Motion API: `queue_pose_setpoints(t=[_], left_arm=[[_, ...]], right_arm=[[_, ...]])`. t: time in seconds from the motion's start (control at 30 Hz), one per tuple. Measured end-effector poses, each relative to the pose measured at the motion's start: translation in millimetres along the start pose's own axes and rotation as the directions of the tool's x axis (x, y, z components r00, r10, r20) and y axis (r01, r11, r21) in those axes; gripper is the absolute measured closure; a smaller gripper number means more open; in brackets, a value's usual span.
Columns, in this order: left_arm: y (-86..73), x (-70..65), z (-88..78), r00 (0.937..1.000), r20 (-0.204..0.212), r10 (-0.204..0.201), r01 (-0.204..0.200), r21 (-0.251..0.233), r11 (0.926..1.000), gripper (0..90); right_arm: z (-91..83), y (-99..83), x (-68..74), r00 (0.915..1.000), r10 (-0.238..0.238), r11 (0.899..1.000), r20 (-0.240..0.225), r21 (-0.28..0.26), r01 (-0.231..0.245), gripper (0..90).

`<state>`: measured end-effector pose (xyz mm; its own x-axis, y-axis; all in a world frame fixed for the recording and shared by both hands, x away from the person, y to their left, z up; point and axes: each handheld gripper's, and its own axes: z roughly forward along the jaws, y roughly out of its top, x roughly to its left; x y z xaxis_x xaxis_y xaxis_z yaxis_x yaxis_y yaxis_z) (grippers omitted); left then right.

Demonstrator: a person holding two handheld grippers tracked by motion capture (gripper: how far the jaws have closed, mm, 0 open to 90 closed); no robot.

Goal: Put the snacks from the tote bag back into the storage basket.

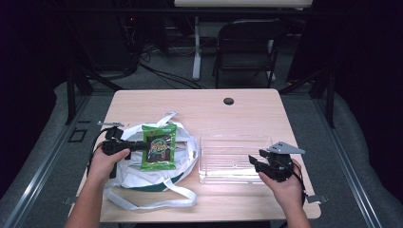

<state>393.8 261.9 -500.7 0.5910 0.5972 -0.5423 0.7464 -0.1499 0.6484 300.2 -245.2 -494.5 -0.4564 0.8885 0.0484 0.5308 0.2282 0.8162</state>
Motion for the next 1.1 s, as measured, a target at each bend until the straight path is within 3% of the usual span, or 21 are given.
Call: queue_pose_setpoints(t=[0.63,0.83,1.1], left_arm=[[4.4,-10.1,-6.3,0.9999,0.007,0.011,-0.01,-0.062,0.998,73.3],[8.4,-22.6,-9.1,0.996,-0.008,0.089,-0.089,-0.111,0.9899,73.3],[11.1,-35.5,-9.1,0.9904,0.0,0.138,-0.136,-0.158,0.9779,73.5]], right_arm=[[0.9,-0.6,0.0,1.0,0.001,1.0,0.0,0.0,-0.001,50.8],[1.2,-0.5,0.6,1.0,-0.007,1.0,-0.001,0.006,0.007,50.8],[1.2,0.8,3.9,0.999,-0.044,0.999,-0.004,0.003,0.044,50.8]])
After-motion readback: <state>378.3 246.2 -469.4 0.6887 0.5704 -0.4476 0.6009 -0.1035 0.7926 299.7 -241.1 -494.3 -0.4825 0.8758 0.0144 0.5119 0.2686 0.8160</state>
